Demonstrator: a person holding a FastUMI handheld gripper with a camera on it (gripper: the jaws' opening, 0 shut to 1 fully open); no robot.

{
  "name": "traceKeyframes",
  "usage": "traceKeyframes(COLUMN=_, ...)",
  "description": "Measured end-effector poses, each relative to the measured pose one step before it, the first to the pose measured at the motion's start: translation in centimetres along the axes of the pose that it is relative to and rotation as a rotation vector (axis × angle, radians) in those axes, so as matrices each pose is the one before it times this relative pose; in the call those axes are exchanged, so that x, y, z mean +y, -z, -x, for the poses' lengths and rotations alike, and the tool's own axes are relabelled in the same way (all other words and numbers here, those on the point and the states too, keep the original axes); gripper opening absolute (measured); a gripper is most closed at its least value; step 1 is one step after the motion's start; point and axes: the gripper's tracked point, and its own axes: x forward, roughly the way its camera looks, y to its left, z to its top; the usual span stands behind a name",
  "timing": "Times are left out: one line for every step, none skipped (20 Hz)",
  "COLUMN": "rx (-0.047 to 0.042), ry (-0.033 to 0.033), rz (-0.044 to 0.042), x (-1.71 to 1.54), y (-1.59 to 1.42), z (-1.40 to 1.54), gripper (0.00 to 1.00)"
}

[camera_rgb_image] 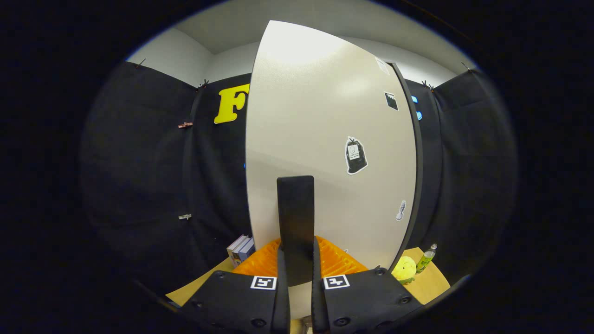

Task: Open the shoe cabinet door, grab the shoes and put them into the shoe cabinet, then close the shoe cabinet door.

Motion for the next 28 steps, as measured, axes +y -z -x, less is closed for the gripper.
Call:
traceKeyframes(rx=-0.00028, ry=-0.00058, rz=0.00040, x=-0.529, y=-0.085, z=0.766, gripper=0.22)
traceKeyframes(rx=0.00038, ry=0.00039, rz=-0.00157, x=-0.650, y=-0.007, z=0.755, gripper=0.22)
traceKeyframes(rx=0.00160, ry=0.00108, rz=-0.00175, x=-0.642, y=0.052, z=0.769, gripper=0.22)
traceKeyframes(rx=-0.00408, ry=0.00518, rz=-0.00389, x=-0.694, y=-0.090, z=0.749, gripper=0.22)
traceKeyframes(rx=-0.00237, ry=0.00924, rz=-0.00271, x=-0.748, y=-0.030, z=0.838, gripper=0.22)
traceKeyframes(rx=-0.00405, ry=0.01095, rz=0.00313, x=-0.774, y=-0.036, z=0.715, gripper=0.22)
traceKeyframes(rx=-0.00312, ry=0.01340, rz=0.00713, x=-0.876, y=-0.120, z=0.649, gripper=0.21)
traceKeyframes(rx=-0.00596, ry=0.01607, rz=0.00550, x=-0.893, y=-0.137, z=0.552, gripper=0.21)
traceKeyframes(rx=-0.00145, ry=0.01649, rz=0.00145, x=-0.936, y=0.024, z=0.600, gripper=0.21)
traceKeyframes(rx=-0.00297, ry=0.01602, rz=-0.00354, x=-0.887, y=-0.105, z=0.540, gripper=0.21)
traceKeyframes(rx=0.00025, ry=0.01750, rz=-0.00042, x=-0.981, y=0.013, z=0.436, gripper=0.21)
traceKeyframes(rx=-0.00239, ry=0.01817, rz=-0.00120, x=-0.935, y=-0.084, z=0.345, gripper=0.21)
traceKeyframes(rx=0.00363, ry=0.01834, rz=0.00168, x=-1.006, y=-0.033, z=0.268, gripper=0.21)
traceKeyframes(rx=-0.00295, ry=0.01669, rz=-0.00424, x=-1.004, y=-0.137, z=0.152, gripper=0.20)
traceKeyframes(rx=0.00290, ry=0.01449, rz=-0.00918, x=-0.894, y=0.008, z=0.342, gripper=0.20)
traceKeyframes(rx=-0.00128, ry=0.01407, rz=-0.01091, x=-0.986, y=-0.226, z=0.063, gripper=0.17)
traceKeyframes(rx=-0.00253, ry=0.01621, rz=-0.01546, x=-1.107, y=-0.195, z=0.294, gripper=0.16)
traceKeyframes(rx=-0.00656, ry=0.01731, rz=-0.01077, x=-0.990, y=-0.337, z=0.111, gripper=0.16)
traceKeyframes(rx=-0.00252, ry=0.01433, rz=0.00334, x=-0.911, y=-0.240, z=-0.005, gripper=0.16)
traceKeyframes(rx=0.00473, ry=0.01232, rz=0.01015, x=-0.822, y=0.094, z=0.109, gripper=0.16)
traceKeyframes(rx=-0.00215, ry=0.01992, rz=0.01544, x=-0.991, y=-0.315, z=-0.263, gripper=0.16)
traceKeyframes(rx=-0.00333, ry=0.01403, rz=0.00691, x=-0.673, y=-0.013, z=0.278, gripper=0.11)
traceKeyframes(rx=0.00066, ry=0.01180, rz=0.00893, x=-1.149, y=-0.054, z=-0.169, gripper=0.09)
traceKeyframes(rx=0.00880, ry=-0.00618, rz=-0.01750, x=-0.837, y=-0.050, z=-0.029, gripper=0.06)
traceKeyframes(rx=0.00668, ry=-0.00791, rz=-0.02483, x=-0.506, y=-0.182, z=0.344, gripper=0.06)
traceKeyframes(rx=0.00304, ry=-0.00299, rz=-0.00011, x=-0.526, y=0.048, z=0.231, gripper=0.06)
traceKeyframes(rx=0.00426, ry=-0.00346, rz=0.00391, x=-0.397, y=0.218, z=0.040, gripper=0.06)
traceKeyframes(rx=0.00597, ry=-0.00397, rz=-0.00217, x=-0.320, y=0.102, z=-0.071, gripper=0.06)
